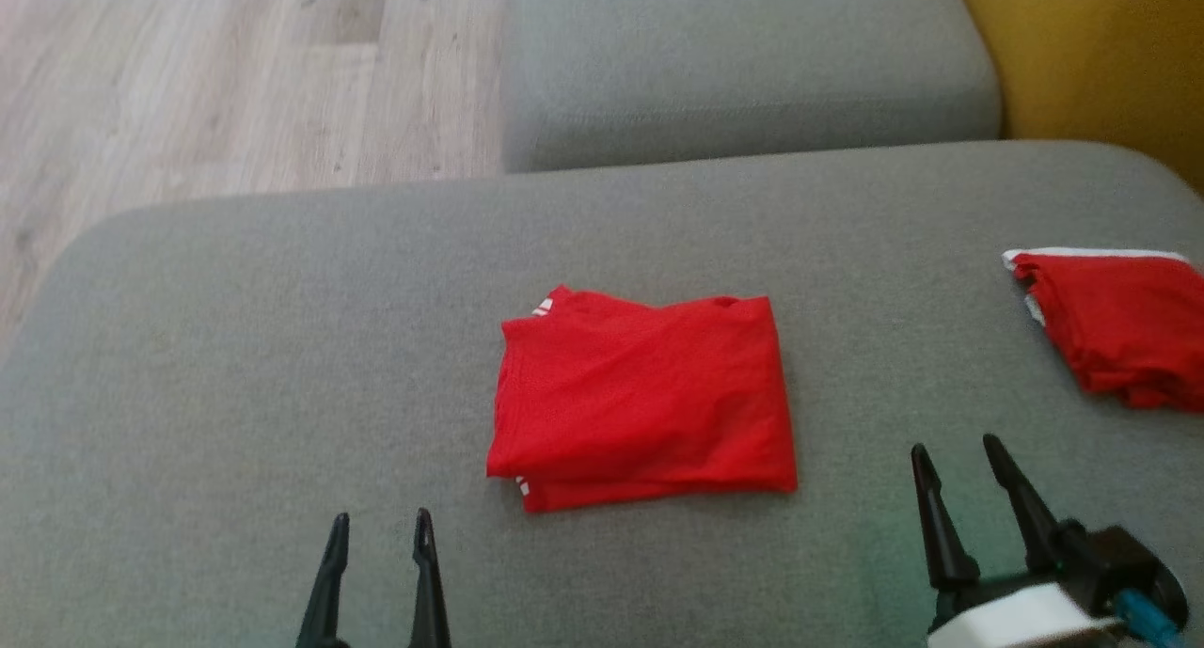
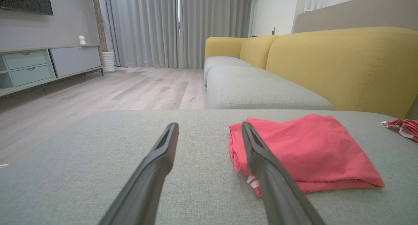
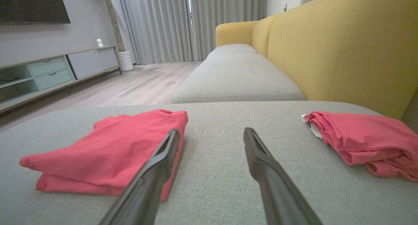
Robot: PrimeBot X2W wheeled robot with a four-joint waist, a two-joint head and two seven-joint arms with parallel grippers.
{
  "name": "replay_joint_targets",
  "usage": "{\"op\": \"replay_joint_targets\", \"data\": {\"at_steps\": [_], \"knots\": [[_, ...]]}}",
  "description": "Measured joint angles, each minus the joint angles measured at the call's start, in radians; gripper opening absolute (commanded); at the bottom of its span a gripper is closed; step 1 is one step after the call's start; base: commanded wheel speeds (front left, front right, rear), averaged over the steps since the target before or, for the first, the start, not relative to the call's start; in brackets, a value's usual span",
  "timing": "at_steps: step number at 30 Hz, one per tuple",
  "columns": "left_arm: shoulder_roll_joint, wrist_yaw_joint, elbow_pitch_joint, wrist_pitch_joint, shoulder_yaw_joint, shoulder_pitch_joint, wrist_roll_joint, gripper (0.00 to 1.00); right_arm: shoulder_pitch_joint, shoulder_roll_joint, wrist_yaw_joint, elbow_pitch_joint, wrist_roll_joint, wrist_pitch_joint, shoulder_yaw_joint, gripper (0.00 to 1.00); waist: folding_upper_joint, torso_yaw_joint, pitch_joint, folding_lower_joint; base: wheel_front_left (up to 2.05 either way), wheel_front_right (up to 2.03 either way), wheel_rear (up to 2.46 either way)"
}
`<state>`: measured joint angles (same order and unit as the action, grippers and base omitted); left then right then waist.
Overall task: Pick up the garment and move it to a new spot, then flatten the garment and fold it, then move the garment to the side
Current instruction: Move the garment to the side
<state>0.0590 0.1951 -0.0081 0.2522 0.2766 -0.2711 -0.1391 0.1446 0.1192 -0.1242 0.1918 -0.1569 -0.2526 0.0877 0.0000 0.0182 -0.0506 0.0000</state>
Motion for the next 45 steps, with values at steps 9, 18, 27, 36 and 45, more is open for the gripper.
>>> {"op": "replay_joint_targets", "data": {"at_steps": [9,18,27,36,45], "knots": [[0.000,0.017,-0.004,0.000,0.051,0.062,0.000,1.00,-0.180,0.022,0.000,0.162,-0.077,0.000,0.046,1.00,0.0000,0.032,0.099,0.0002,0.00,0.00,0.00],[-0.001,0.043,0.004,0.000,0.091,0.126,0.000,1.00,-0.394,0.013,0.000,0.392,-0.280,0.123,0.139,1.00,-0.0001,0.058,0.179,0.0003,0.00,0.00,0.00],[-0.001,0.044,0.012,0.000,0.114,0.183,0.000,1.00,-0.472,-0.012,0.000,0.492,-0.529,0.232,0.263,0.34,-0.0001,0.080,0.196,0.0000,0.00,0.00,0.00],[-0.001,0.053,0.005,0.000,0.106,0.179,0.000,1.00,-0.485,0.075,0.000,0.465,-0.618,0.187,0.322,0.00,-0.0001,0.027,0.192,0.0000,0.00,0.00,0.00],[-0.001,0.050,-0.039,0.000,0.101,0.238,-0.001,1.00,-0.652,0.336,0.000,0.363,-0.599,0.217,0.296,0.00,-0.0001,-0.088,0.270,0.0001,0.00,0.00,0.00]]}}
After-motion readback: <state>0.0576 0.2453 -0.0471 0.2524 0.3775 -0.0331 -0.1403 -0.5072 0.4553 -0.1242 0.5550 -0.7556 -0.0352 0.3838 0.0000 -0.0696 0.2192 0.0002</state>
